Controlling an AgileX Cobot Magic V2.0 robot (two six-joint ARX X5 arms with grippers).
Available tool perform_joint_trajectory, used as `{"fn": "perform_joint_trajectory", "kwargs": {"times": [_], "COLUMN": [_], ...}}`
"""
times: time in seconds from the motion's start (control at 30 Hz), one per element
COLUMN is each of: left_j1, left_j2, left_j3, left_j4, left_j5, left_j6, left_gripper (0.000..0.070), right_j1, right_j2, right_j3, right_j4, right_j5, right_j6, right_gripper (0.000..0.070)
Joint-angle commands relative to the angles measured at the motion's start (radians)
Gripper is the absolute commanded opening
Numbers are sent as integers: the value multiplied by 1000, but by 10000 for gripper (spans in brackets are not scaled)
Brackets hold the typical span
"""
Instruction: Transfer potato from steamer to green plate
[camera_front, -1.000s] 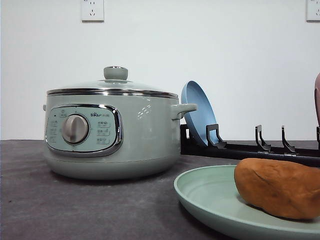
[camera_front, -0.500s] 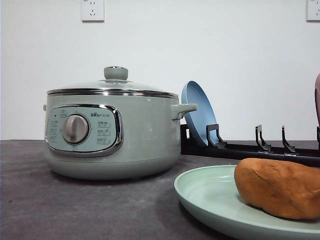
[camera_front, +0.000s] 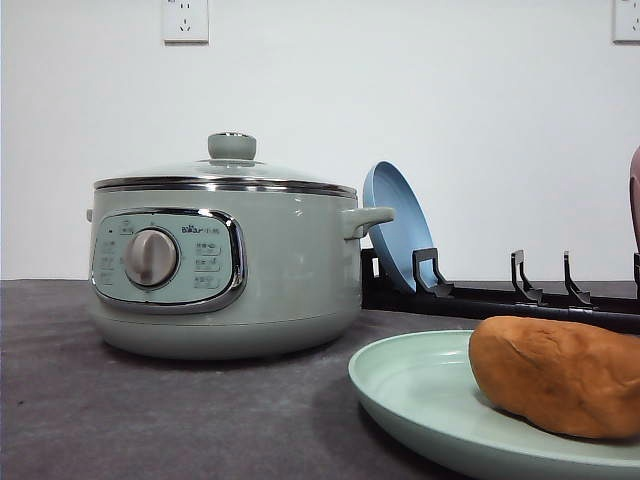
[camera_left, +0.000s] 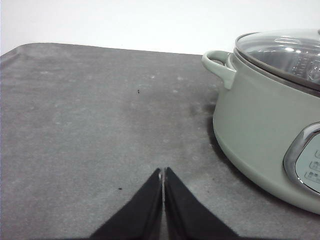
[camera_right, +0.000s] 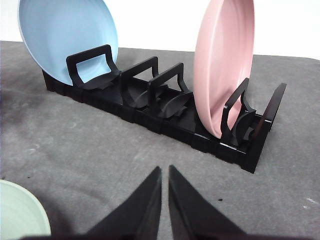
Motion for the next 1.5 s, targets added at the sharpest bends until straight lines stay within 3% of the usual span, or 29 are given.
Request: {"fn": "perform_joint_trajectory", "kwargs": {"times": [0.0,1.47], "left_j1": [0,0], "left_j2": [-1,-1], "left_j3": [-21,-21], "left_j4": [-5,-5], "left_j5": [2,2], "left_j6": [10,10], "left_gripper": [0,0], "right_j1": [-2,-2], "right_j2": [-1,-1], "right_j3": [-5,-5], "right_j4": [7,7], "right_j5": [3,3], "right_j6": [-8,-8], "right_gripper": [12,12]}}
